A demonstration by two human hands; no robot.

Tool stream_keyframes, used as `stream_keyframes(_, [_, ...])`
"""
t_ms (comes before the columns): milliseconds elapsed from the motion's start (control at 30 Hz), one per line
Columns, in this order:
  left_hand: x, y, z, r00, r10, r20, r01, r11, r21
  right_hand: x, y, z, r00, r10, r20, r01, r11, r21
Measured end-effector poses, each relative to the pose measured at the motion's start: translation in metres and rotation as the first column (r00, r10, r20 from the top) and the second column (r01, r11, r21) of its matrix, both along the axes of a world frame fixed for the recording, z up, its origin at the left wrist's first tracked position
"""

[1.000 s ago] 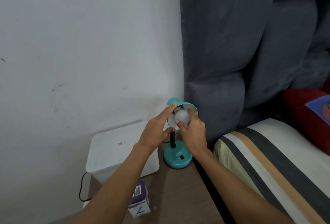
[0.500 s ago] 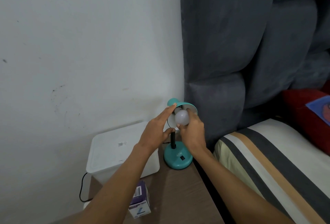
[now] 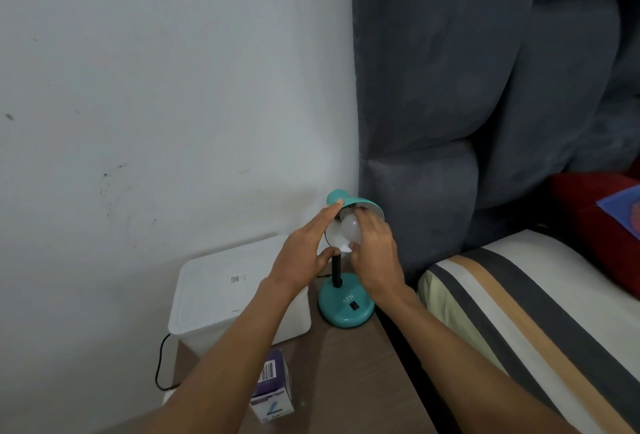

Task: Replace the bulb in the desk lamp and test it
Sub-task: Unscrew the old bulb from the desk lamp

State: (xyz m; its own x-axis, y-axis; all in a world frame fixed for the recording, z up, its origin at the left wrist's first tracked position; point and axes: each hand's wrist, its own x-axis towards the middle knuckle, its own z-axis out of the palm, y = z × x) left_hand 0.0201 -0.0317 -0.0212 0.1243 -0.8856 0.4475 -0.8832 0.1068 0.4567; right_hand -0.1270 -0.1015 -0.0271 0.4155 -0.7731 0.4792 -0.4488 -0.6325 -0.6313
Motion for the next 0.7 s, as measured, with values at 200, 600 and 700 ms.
stream_keyframes(200, [-0.0019, 0.0004, 0.0007, 1.000, -0.004, -0.001, 0.004, 1.000, -0.013, 0.0012, 0.0025, 0.0013, 0.977, -0.033, 0.209, -0.009, 0.981, 0.194])
stream_keyframes(600, [-0.0056, 0.0031, 0.0032, 1.000, 0.000, -0.011, 0.000, 1.000, -0.013, 0.0026, 0.0014, 0.0012, 0.986, -0.088, 0.139, 0.059, 0.978, 0.199])
stream_keyframes(700, [-0.0056, 0.0026, 0.0037, 1.000, -0.001, -0.008, 0.001, 1.000, -0.010, 0.0024, 0.0027, 0.0039, 0.983, -0.073, 0.171, 0.033, 0.974, 0.223])
